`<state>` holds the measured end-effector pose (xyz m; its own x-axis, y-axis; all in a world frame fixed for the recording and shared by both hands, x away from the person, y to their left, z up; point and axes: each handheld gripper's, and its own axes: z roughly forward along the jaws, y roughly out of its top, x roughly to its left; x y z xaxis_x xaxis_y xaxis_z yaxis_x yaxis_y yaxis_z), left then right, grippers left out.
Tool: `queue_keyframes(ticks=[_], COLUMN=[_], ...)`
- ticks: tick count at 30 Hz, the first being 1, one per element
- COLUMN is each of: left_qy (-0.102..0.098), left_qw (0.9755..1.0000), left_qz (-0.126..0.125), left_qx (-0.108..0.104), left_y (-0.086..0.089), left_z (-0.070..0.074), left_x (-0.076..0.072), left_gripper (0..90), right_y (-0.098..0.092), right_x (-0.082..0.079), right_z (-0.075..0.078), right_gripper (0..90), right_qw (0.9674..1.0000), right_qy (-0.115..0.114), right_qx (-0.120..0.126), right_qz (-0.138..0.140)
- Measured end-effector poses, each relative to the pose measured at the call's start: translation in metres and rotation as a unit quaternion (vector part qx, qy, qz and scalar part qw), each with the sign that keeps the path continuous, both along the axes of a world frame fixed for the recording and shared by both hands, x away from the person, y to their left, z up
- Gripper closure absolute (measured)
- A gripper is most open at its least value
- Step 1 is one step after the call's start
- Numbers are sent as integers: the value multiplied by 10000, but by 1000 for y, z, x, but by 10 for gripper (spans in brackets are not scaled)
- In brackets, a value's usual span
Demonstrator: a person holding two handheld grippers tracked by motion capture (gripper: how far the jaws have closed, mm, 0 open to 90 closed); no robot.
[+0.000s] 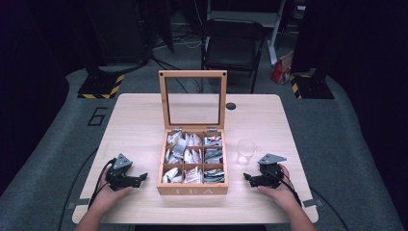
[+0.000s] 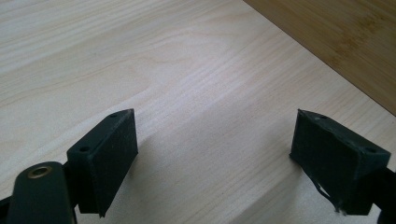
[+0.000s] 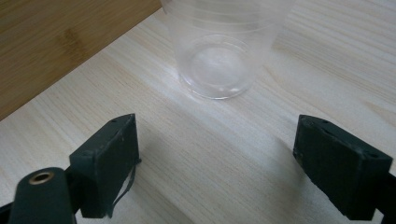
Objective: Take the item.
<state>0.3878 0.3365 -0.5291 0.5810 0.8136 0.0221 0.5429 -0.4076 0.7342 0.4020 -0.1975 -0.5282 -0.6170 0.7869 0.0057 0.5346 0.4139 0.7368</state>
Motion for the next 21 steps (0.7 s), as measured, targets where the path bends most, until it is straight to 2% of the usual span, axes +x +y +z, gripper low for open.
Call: queue_keyframes(ticks=[16,20,21], left_qy=[1,4,4], left_qw=[10000,10000,10000], left_qz=[-1,-17,-8], left_qx=[1,28,10], left_y=[0,0,0], left_z=[0,0,0], left_x=[0,0,0], left_gripper=[141,141,141], right_y=[0,0,-1], right_x=[0,-1,-1], right_z=[0,0,1], right_gripper=[150,172,201], right_qw=[10000,10000,10000], right_qy=[-20,-4,-26], right_qx=[2,20,27], right_qz=[36,45,70])
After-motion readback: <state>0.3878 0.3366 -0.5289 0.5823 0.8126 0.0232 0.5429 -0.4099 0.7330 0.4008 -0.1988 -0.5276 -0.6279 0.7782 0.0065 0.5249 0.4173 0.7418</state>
